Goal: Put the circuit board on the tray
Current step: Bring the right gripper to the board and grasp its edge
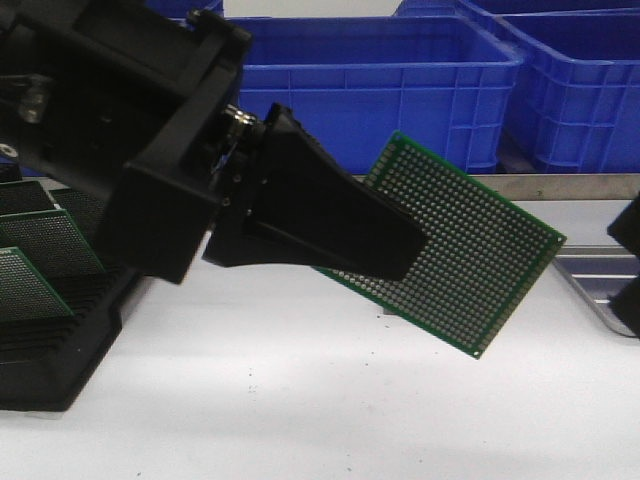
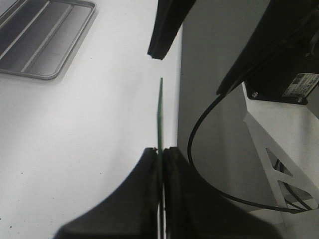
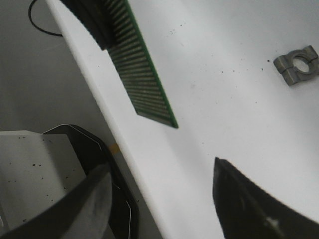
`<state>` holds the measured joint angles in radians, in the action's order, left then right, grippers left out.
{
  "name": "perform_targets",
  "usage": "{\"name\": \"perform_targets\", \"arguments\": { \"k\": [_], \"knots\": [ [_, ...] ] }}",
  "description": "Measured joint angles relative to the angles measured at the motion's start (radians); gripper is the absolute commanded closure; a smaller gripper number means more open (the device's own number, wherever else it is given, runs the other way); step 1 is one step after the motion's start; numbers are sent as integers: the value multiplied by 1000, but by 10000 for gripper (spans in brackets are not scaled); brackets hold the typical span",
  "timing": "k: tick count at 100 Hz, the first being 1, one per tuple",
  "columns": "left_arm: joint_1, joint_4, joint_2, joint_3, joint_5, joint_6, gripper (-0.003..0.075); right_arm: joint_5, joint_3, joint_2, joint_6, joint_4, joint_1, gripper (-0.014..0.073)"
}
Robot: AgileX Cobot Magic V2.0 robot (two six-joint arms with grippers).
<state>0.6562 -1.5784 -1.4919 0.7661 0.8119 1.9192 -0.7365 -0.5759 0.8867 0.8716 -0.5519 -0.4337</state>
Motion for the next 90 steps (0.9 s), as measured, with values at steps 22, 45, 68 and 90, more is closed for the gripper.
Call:
{"name": "perform_targets", "arguments": {
  "k": [22,45,68,90],
  "knots": [
    [0,0,0,0,0,0,737,6,-64,115,108,-74,-21,132],
    [0,0,0,0,0,0,737,10,-83,227,277,-204,-74,172],
    [0,6,0,0,9,0,737,10,-83,246,302,-230,-78,533],
    [0,25,0,0,16,18,657,-14,-83,246,322,-222,-78,659]
  ]
}}
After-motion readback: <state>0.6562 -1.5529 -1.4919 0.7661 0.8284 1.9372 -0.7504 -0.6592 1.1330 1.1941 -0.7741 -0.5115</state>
